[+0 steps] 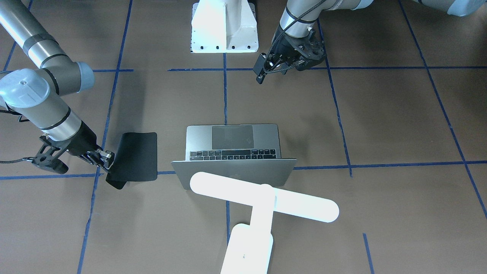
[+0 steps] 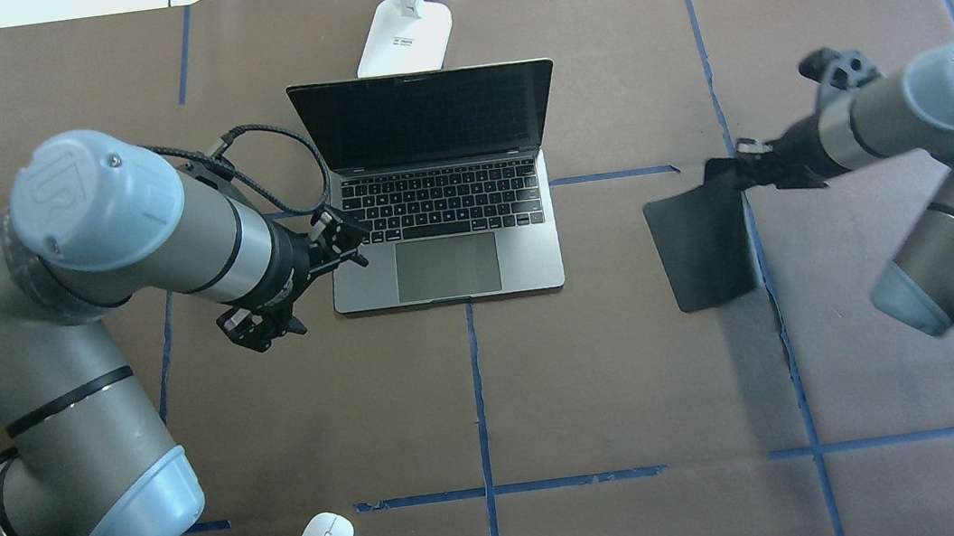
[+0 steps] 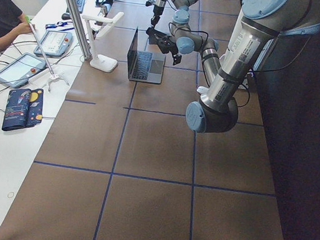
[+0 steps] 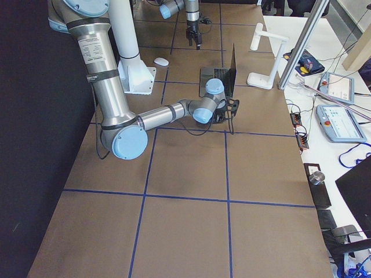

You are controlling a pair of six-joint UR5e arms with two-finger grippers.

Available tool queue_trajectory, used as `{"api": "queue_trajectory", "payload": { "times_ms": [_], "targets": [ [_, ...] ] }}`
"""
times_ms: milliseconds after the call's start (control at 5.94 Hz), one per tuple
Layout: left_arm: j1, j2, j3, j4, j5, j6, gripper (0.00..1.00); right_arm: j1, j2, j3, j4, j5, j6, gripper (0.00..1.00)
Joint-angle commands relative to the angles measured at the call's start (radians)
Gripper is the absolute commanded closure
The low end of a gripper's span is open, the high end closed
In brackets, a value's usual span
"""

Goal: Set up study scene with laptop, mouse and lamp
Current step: 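Carry the mouse pad beside the laptop while the left arm reaches for the mouse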

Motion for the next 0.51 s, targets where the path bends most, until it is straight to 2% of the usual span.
{"api": "queue_trajectory", "payload": {
  "times_ms": [0, 168, 337],
  "targets": [
    [0.056, 0.139, -0.078, 0.006, 0.002, 0.242, 0.0, 0.017, 0.064, -0.035, -0.049, 0.005, 0.0, 1.0],
    [0.122, 0.178, -0.08, 0.006, 0.06, 0.287, 0.0, 0.017, 0.065, -0.037, -0.051, 0.005, 0.002, 1.0],
    [0.265, 0.225, -0.084, 0.033, 0.211, 0.288, 0.0, 0.016, 0.067, -0.037, -0.052, 0.005, 0.003, 1.0]
  ]
}}
